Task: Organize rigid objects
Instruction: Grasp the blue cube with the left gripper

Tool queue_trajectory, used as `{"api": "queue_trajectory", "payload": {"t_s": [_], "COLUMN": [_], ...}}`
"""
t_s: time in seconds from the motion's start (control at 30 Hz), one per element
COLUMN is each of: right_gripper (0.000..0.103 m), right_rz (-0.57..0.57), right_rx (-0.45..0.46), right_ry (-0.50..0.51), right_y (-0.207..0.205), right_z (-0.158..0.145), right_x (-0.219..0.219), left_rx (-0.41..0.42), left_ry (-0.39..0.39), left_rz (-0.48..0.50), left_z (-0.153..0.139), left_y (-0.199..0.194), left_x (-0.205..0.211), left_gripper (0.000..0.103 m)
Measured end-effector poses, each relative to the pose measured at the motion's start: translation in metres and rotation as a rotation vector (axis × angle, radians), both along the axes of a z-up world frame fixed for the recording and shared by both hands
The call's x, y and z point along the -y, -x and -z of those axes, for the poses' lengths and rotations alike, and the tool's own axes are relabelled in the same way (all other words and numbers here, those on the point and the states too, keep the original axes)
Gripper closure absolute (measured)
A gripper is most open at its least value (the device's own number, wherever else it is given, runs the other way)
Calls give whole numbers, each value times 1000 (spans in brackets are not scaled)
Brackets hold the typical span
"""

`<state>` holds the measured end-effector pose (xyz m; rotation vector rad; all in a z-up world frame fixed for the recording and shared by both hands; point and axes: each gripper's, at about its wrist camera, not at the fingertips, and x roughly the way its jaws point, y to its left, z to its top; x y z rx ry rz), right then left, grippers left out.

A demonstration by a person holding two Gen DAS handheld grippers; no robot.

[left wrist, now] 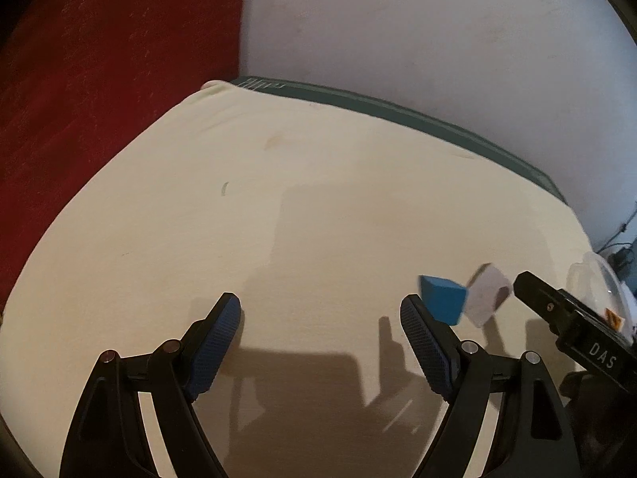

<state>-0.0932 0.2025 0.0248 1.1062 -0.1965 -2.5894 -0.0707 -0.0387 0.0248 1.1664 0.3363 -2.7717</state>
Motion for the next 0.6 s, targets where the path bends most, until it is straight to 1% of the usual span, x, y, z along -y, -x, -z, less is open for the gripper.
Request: {"api": "queue_trajectory", "payload": {"t_s": [0.1, 0.23, 0.33, 0.47, 0.53, 0.6], "right_gripper": [2, 2, 2, 2, 2, 2], "right_rz": [6, 19, 23, 23, 19, 15], "right_rx": [-7, -15, -19, -32, -38, -42], "right_ry": [14, 32, 52, 75, 93, 112], "right_y": [-7, -15, -20, -25, -26, -27], "right_z": [-3, -3, -4, -5, -5, -6], "right_x": [-6, -12, -17, -18, -19, -20], "left_rx": [-19, -25, -21, 0, 8, 8], "left_ry": [1, 27, 37, 30, 31, 31], "left_rz": [37, 86, 115, 153, 159, 169], "left_z": [-2, -2, -2, 0, 0, 0], "left_y": [1, 5, 2, 11, 15, 19], "left_x": [-7, -20, -31, -38, -40, -42], "left_gripper": [20, 20, 20, 20, 21, 25]}}
